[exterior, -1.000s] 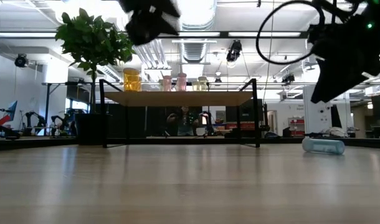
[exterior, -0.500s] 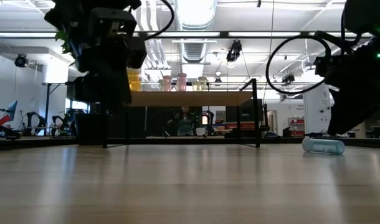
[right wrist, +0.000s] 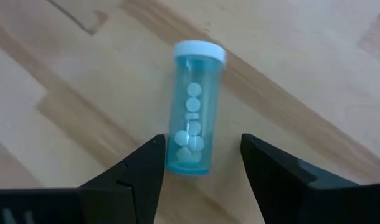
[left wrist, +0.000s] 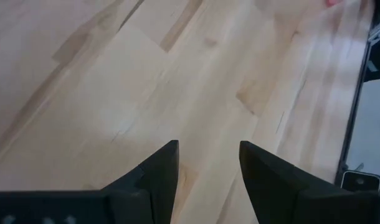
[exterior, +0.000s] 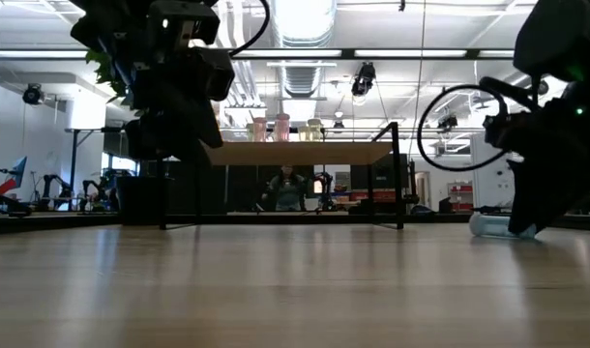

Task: Pick and place medicine bottles onto shelf by color
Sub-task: Put the blue pill bottle on the shelf

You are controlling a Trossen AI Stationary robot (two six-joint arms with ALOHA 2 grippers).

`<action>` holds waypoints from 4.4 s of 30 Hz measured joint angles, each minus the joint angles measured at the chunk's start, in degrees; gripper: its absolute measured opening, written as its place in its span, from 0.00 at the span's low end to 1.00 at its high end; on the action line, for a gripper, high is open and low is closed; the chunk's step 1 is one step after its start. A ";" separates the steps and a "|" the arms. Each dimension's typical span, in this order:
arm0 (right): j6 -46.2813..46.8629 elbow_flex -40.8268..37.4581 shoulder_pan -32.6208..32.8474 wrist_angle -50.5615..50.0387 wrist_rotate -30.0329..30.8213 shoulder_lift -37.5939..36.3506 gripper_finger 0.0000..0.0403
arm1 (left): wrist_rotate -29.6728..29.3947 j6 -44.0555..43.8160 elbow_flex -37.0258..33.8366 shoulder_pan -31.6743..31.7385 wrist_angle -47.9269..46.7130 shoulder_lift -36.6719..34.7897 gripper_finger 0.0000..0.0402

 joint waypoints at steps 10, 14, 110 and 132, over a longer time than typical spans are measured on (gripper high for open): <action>-6.66 -0.18 -0.26 0.15 0.54 1.80 0.29 | -7.51 2.91 -0.33 0.07 0.53 0.00 0.38; -6.54 0.05 -0.26 0.14 0.18 1.21 0.20 | -9.14 2.93 -0.35 0.09 2.11 0.00 0.38; -74.92 34.20 -8.59 40.34 -3.81 2.80 0.26 | -14.96 54.18 11.91 -0.71 51.93 -2.54 0.41; -75.23 32.17 -10.10 39.76 -3.44 -0.47 0.25 | -19.89 53.90 11.93 -0.08 51.92 -2.71 0.29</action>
